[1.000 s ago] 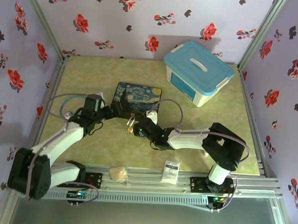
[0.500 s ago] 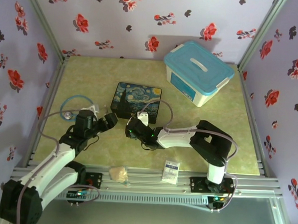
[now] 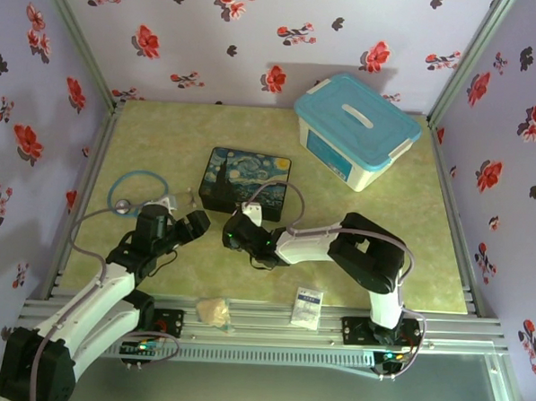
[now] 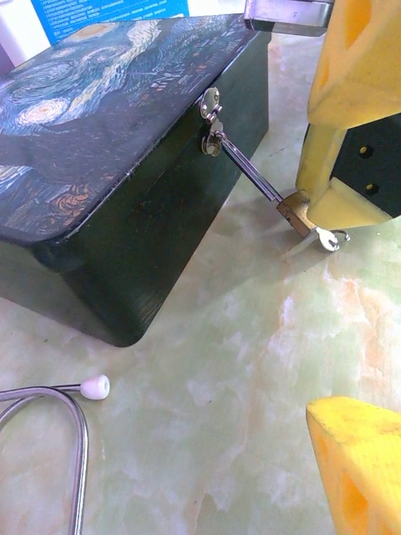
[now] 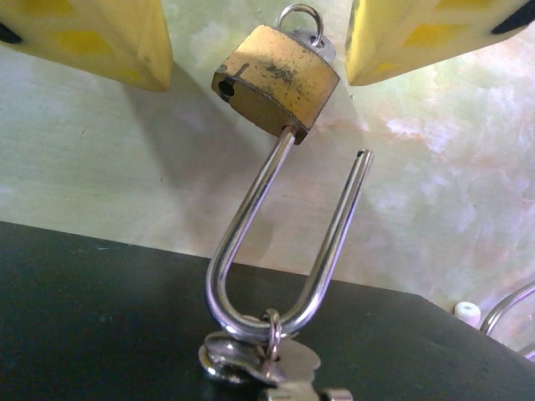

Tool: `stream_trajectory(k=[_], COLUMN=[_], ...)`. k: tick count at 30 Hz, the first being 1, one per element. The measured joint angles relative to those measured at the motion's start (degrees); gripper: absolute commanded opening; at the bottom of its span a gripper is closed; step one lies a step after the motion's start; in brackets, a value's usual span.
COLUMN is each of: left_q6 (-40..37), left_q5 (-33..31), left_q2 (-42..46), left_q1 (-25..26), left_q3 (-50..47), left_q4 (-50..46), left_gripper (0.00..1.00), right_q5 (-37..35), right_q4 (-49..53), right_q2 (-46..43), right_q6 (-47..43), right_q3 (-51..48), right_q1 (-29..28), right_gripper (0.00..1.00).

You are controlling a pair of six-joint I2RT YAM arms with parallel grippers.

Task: Unlock a padlock with a key

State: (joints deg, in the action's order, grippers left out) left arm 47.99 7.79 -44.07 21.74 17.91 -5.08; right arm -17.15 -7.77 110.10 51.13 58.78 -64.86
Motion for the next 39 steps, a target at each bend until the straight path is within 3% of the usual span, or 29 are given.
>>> stream_trajectory(k=[18,28,35,39], left_q6=[0.39,0.39,-0.72,-3.41], left_q5=[0.0,-0.02,-0.72,-2.34], left_q2=[-0.02,-0.85,-1.79,-5.86], left_q1=[0.0,0.0,0.0,-0.17], left_q3=[-0.09,-0.09,0.48,4.04], left_q4=[1.03,1.66,1.57,1.73], left_gripper=[0.84,0.84,0.86,0.88], right_q5=[0.07,0.35,2.73,5.46], right_q4=[-5.99,-12.7,-25.66,-36.26], right_q2=[0.15,-0.22,-0.28,-0.15], right_q6=[6.14,7.43,9.03,11.08], right_q3=[-2.97,-6.8,-13.31,-18.4], right_q1=[1.27,1.79,2.71,3.96], right_gripper=[0.39,0.24,0.09,0.05])
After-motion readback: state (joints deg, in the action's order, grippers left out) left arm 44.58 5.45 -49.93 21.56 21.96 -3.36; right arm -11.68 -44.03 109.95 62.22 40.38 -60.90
